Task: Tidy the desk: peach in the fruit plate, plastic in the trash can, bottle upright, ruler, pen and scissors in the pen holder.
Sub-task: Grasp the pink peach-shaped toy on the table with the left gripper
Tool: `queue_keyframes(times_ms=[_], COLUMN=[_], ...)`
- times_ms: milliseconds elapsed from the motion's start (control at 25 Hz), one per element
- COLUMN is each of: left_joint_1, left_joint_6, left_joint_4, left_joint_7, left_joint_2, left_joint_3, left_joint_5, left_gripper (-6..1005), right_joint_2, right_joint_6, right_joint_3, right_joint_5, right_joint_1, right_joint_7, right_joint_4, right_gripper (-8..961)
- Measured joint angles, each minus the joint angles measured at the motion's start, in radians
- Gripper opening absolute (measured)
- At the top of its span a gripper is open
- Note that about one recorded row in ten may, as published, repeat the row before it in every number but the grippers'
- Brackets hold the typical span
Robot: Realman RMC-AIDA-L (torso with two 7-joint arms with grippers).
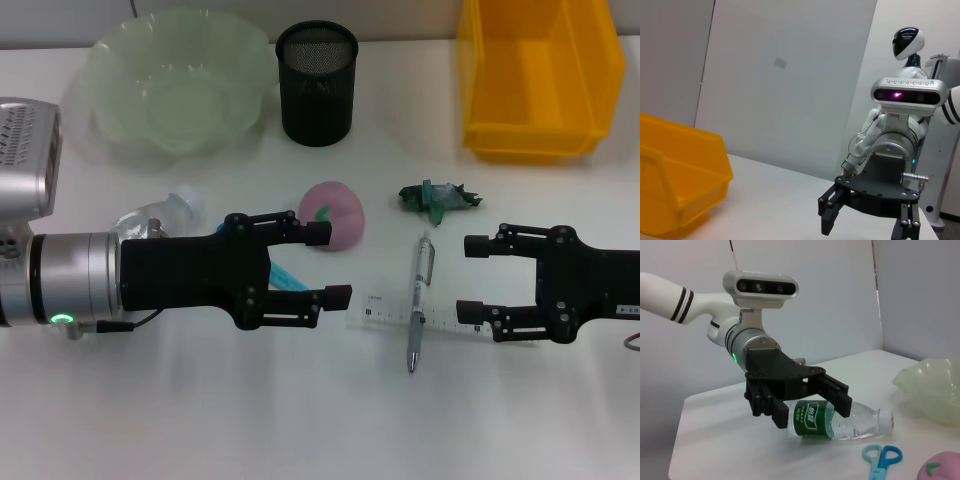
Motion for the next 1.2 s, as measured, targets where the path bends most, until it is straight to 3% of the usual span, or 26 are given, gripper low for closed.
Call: queue_keyframes(times_ms=[640,720,760,840,960,1000,1040,1200], left_joint_1=[-0.001,-0.011,-0.059,-0.086,-0.086,-0.147,-0.177,-0.201], left_joint_6=[-0.001,-0.012,-0.106,-0.175,-0.175,-0.359,-0.445,-0.519], left_joint_4=[0.0,0.002,0.005,0.005,0.005,0.011,0.016,0.018], left_joint_7=[0.001,0.0,-0.017,-0.036,-0.036,-0.102,-0.154,-0.211], left_joint_2=[-0.001,-0.01,-0.039,-0.049,-0.049,-0.072,-0.08,-0.085], left_joint_3=[-0.001,-0.022,-0.05,-0.046,-0.046,-0.038,-0.035,-0.031], left_joint_5=[0.0,-0.002,0.0,0.0,0.0,0.056,0.129,0.199], left_gripper=[800,800,800,800,800,800,794,768], right_joint_2=[0.0,0.0,0.0,0.0,0.001,0.001,0.001,0.001], right_joint_6=[0.013,0.017,0.022,0.025,0.028,0.028,0.03,0.037], right_joint_3=[0.0,0.0,0.0,0.0,0.004,0.004,0.006,0.008], right_joint_5=[0.0,0.0,0.0,0.0,-0.009,-0.009,-0.01,-0.011], right_joint_1=[-0.001,-0.002,-0.003,-0.004,-0.006,-0.006,-0.006,-0.012], right_joint_7=[0.0,0.0,0.0,0.0,0.0,0.0,0.0,0.0], right_joint_4=[0.002,0.002,0.002,0.002,0.002,0.002,0.002,0.001], right_gripper=[781,780,780,779,777,776,776,774])
